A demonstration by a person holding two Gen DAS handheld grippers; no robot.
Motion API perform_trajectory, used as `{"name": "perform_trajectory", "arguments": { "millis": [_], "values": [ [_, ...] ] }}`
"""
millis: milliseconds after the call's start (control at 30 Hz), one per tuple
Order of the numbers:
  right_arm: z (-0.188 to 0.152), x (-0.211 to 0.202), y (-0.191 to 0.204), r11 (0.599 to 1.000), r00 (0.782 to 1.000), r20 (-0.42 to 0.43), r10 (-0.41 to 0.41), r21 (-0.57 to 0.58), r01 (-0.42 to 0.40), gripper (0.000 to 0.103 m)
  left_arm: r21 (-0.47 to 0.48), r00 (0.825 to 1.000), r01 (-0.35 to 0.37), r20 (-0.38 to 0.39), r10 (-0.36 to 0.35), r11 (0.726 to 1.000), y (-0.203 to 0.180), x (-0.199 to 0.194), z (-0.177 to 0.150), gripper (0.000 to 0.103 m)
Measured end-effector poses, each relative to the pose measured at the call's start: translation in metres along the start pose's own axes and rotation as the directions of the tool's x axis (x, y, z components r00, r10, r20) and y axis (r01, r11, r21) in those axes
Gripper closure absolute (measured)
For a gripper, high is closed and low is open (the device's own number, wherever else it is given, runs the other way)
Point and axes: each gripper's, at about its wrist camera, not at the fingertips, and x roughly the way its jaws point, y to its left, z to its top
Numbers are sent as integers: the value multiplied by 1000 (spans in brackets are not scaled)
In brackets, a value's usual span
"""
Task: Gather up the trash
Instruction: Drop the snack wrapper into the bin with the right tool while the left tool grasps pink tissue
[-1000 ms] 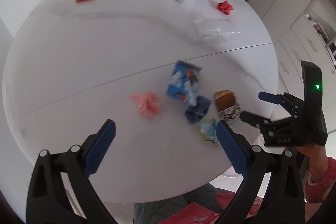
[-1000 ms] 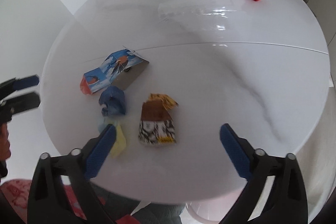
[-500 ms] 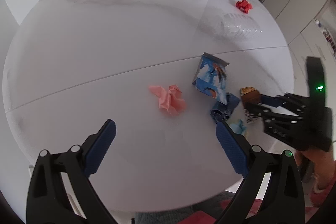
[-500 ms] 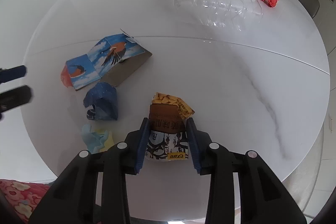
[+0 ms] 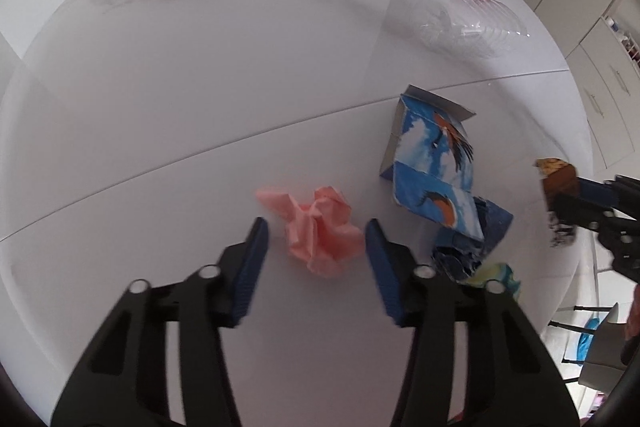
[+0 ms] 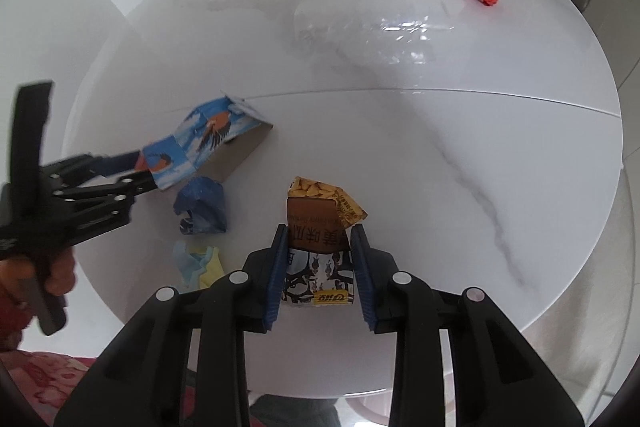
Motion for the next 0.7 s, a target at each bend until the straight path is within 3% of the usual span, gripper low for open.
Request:
{"name": "perform_trajectory", "arguments": {
  "millis": [167, 333, 500, 700],
  "values": [
    [-7, -18, -21, 996, 998, 42, 54, 64, -57, 71, -19, 1000, -3, 15, 4, 1000, 4, 1, 5, 68],
    [-32, -47, -52, 990, 996, 84, 38, 134, -49, 71, -11, 1000, -20, 23, 21, 1000, 0, -15, 10, 68],
    [-81, -71, -90, 973, 995, 77, -67, 227, 47, 71, 47, 998, -13, 63, 10, 999, -24, -61, 16, 68],
    [-160, -48, -134, 924, 980, -40, -194, 327, 196, 71, 205, 989, 97, 88, -117, 974, -99, -102, 24, 68]
  ]
}}
